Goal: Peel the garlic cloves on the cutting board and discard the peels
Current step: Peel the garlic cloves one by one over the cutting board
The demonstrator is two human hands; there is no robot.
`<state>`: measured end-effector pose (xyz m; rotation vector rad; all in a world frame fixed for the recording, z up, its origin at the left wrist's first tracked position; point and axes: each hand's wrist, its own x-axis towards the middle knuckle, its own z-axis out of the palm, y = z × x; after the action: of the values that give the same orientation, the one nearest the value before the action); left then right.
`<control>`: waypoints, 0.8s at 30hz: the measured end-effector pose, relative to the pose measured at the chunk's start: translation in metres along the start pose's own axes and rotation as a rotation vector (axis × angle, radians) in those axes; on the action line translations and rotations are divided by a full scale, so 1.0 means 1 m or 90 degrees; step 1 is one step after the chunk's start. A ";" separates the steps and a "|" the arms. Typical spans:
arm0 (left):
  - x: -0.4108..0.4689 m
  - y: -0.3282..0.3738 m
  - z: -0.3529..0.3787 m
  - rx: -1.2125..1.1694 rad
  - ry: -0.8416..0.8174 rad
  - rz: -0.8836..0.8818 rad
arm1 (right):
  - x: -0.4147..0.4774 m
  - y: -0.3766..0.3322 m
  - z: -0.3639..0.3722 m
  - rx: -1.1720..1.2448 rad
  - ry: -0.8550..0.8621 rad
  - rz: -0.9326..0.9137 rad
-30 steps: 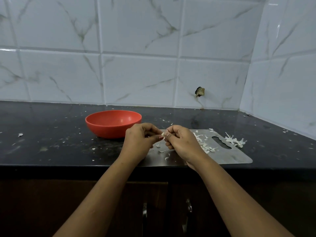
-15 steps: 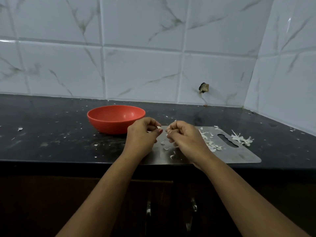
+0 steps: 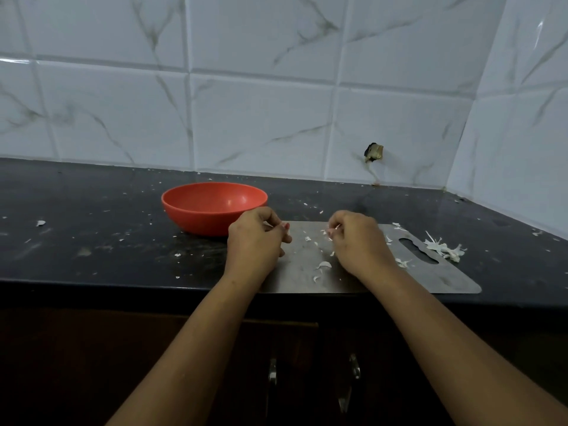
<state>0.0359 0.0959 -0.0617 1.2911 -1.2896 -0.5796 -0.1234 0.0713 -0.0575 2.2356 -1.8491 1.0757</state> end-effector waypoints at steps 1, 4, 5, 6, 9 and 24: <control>0.000 0.001 0.000 0.001 -0.006 -0.005 | 0.002 0.002 -0.002 0.016 0.005 0.000; -0.002 0.003 -0.002 -0.011 -0.012 -0.028 | -0.001 -0.003 -0.002 0.099 -0.030 -0.039; -0.003 0.004 -0.004 -0.020 -0.014 -0.035 | -0.004 -0.008 -0.002 0.150 -0.059 -0.053; -0.004 0.005 -0.005 -0.029 -0.021 -0.040 | -0.007 -0.013 -0.001 0.197 -0.085 -0.065; -0.007 0.007 -0.007 -0.040 -0.035 -0.039 | -0.010 -0.026 0.002 0.283 -0.091 -0.084; -0.008 0.006 -0.004 0.022 -0.073 0.032 | -0.017 -0.028 0.004 0.262 -0.036 -0.014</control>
<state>0.0350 0.1060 -0.0582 1.2646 -1.4278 -0.6053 -0.0979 0.0920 -0.0590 2.5104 -1.7465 1.5233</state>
